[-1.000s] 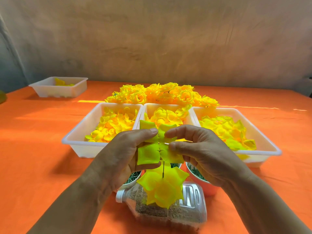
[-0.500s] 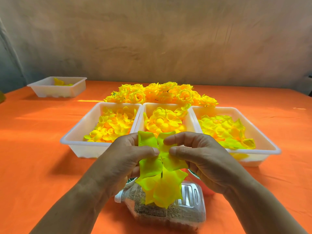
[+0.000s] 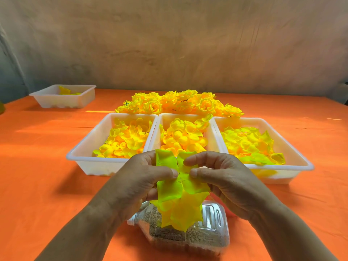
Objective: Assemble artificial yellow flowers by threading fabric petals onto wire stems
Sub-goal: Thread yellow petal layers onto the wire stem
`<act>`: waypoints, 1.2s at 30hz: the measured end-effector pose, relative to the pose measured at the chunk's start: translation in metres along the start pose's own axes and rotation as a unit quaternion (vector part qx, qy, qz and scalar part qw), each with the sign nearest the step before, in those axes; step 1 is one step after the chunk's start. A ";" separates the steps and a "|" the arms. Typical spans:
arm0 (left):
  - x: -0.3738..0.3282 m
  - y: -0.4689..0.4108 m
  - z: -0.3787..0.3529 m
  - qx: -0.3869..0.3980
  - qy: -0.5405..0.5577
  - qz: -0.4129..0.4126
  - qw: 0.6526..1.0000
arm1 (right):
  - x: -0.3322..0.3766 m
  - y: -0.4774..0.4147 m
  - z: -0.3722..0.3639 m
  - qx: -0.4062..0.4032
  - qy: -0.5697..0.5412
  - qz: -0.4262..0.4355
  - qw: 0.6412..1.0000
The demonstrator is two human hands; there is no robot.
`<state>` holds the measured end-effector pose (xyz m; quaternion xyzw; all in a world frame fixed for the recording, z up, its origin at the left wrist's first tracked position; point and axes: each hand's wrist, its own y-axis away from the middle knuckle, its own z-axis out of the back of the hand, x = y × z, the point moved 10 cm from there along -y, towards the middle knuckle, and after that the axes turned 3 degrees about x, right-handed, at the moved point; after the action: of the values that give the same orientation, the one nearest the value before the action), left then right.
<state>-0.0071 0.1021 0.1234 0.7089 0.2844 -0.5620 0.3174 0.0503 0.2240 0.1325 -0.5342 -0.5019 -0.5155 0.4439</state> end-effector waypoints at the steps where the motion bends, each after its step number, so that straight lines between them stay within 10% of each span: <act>1: 0.000 0.000 0.000 0.001 0.001 0.001 1.000 | -0.001 0.000 0.000 0.000 0.000 0.001 1.000; 36: 0.003 0.004 0.002 -0.003 -0.013 0.000 1.000 | -0.001 0.001 -0.003 0.010 -0.022 0.012 1.000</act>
<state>-0.0045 0.0986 0.1204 0.7006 0.2819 -0.5705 0.3229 0.0511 0.2206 0.1316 -0.5464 -0.5105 -0.4935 0.4443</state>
